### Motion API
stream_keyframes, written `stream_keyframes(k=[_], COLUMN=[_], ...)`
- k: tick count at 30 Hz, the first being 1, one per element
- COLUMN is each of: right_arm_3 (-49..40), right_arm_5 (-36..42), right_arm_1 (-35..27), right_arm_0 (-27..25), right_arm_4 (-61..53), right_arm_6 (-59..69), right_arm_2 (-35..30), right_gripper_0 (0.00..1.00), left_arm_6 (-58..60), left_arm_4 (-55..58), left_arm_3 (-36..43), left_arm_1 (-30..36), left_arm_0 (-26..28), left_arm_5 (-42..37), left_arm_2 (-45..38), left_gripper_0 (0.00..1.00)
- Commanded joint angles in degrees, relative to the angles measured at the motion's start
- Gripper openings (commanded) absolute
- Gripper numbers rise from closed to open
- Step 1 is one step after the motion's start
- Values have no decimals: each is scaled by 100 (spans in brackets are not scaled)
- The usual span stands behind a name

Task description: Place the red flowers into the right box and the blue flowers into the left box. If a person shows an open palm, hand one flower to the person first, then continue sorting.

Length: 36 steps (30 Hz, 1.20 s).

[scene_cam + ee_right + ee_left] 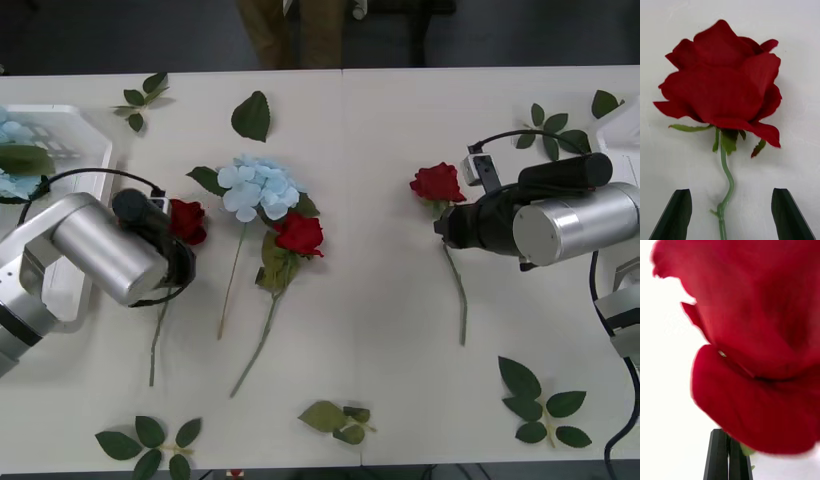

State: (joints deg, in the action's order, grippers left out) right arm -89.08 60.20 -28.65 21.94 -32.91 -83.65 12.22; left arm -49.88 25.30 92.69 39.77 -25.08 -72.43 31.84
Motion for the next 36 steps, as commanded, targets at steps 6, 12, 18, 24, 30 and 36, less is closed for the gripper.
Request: stream_keyframes(k=[6,12,18,24,30,36], right_arm_3=[1085,1463,1586,1586,1314,743], right_arm_5=[-606,-1019,-1063,-1019,-852,-237], right_arm_1=[571,579,632,632,588,579], right_arm_0=[829,970,987,987,987,987], right_arm_4=[232,346,425,425,276,144], right_arm_6=[-336,-293,-336,-354,-389,-363], right_arm_2=[79,369,378,378,299,-26], right_gripper_0=[62,63,0,0,0,0], left_arm_6=[-2333,-3124,-3291,-3353,-3731,-4847], left_arm_4=[1847,2735,2946,3016,3737,4871], left_arm_3=[1261,1436,1428,1436,1454,1454], left_arm_1=[444,189,189,180,40,-110], left_arm_0=[170,170,214,258,258,258], left_arm_5=[-2038,-2548,-2882,-2864,-2320,-1502], left_arm_2=[-2727,-3799,-4089,-4142,-4221,-4186], left_gripper_0=[0,0,0,0,0,0])
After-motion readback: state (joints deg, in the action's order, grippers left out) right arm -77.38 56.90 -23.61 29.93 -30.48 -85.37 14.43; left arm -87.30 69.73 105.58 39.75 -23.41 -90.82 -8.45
